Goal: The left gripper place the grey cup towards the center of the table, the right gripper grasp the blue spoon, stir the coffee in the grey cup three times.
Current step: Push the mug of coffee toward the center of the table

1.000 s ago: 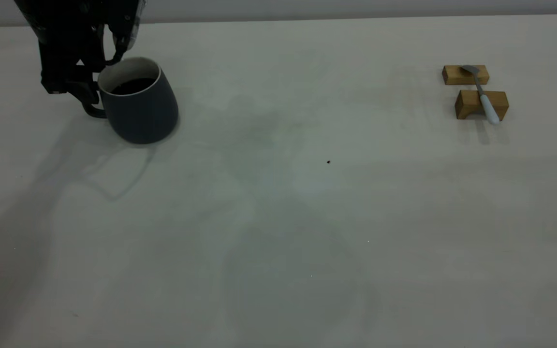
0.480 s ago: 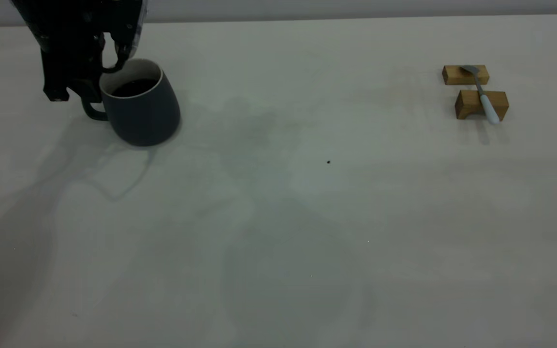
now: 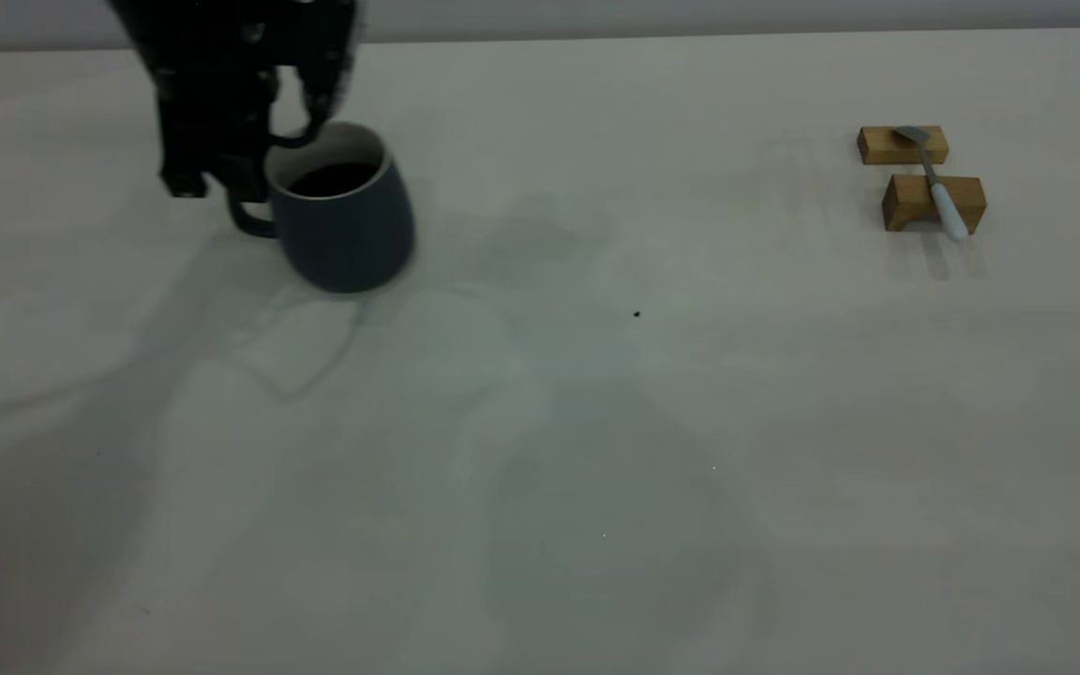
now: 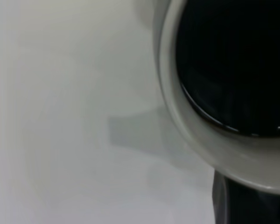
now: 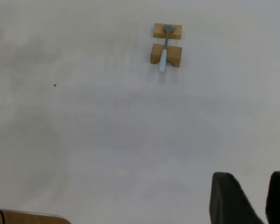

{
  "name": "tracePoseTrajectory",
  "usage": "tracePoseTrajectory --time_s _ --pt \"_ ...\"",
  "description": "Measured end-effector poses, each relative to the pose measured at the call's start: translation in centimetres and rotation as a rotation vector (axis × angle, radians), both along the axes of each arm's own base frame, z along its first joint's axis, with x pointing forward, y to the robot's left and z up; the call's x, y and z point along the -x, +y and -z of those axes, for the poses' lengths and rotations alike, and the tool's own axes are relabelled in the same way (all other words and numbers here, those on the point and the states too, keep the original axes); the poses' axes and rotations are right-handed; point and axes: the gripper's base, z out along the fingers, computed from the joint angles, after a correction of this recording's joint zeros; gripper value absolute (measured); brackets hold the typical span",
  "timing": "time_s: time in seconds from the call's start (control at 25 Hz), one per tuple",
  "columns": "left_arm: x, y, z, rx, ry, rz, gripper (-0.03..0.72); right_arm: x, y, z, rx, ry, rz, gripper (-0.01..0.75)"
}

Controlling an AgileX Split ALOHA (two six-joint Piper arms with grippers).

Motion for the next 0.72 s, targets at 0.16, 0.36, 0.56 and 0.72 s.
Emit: tracePoseTrajectory --time_s 0.16,0.36,0.56,0.72 --pt "0.0 -2.1 -0.4 0.007 -0.012 0.020 0.209 0.0 0.0 0.0 0.000 0.000 0.000 0.240" --pt "-0.3 -5.0 -0.1 0.008 -0.024 0.077 0.209 0.0 0.0 0.0 0.000 0.000 0.000 0.240" --pt "-0.3 -8.4 0.3 0.018 -0.040 0.137 0.209 0.0 0.0 0.0 0.000 0.000 0.000 0.240" --pt "-0.2 -10.4 0.6 0.055 -0.033 0.141 0.209 0.0 0.0 0.0 0.000 -0.001 0.000 0.240"
